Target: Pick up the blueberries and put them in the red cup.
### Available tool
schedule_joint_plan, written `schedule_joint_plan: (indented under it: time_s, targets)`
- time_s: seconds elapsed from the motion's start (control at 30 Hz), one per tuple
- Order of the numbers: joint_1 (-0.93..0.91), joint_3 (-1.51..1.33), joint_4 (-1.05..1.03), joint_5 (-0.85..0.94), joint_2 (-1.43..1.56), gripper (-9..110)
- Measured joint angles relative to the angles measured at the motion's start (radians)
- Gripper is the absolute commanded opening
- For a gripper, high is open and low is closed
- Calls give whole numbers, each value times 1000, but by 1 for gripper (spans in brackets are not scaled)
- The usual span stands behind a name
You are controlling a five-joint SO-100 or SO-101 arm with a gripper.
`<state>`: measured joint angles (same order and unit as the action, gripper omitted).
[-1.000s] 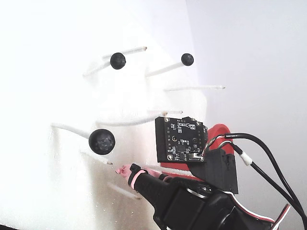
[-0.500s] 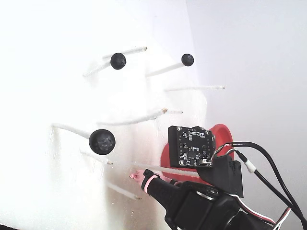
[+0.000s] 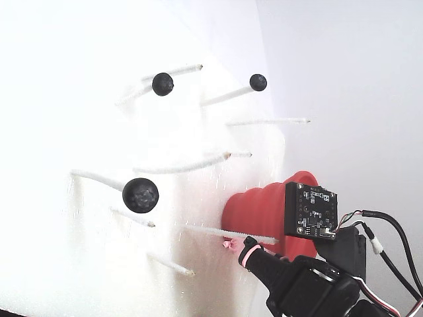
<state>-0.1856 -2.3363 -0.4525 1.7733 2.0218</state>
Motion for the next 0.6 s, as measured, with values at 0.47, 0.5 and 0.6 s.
schedule_joint_plan:
  time_s: [0.47, 0.5, 0.6]
  targets:
    - [-100, 46, -34, 28, 48, 10]
    - [-104, 52, -34, 31, 48, 10]
    - [-123, 75, -34, 32, 48, 10]
